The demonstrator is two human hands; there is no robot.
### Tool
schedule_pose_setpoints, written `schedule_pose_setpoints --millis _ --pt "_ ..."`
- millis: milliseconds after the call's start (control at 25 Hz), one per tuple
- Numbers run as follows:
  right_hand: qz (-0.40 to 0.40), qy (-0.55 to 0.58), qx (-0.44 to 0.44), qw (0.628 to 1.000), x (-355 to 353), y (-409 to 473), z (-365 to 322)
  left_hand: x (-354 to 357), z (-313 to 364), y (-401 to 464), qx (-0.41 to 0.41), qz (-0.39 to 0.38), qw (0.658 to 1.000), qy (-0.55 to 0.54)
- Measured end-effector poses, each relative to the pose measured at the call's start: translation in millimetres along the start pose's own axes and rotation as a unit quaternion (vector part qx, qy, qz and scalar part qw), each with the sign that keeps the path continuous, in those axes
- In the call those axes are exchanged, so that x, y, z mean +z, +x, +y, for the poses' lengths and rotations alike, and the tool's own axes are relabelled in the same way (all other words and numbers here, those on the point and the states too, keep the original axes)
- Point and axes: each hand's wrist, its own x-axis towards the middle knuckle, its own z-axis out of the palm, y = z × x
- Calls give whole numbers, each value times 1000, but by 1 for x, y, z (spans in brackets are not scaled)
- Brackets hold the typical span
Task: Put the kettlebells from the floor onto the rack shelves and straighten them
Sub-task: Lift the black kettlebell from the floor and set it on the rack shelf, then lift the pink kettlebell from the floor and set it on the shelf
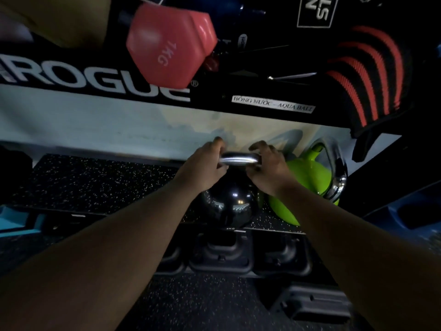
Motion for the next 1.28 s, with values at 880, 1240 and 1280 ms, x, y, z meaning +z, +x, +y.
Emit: schedule_pose_setpoints --millis 880,1240,1280 --pt "-331 -29 -391 858 278 -300 -266 -94 -176 -558 -407 -136 901 69" --pt "-482 -98 -319 810 429 -486 -214 30 -219 -744 -441 -276 854 14" --pt "-494 -107 -312 804 441 -498 -205 47 -224 -753 -427 -288 857 17"
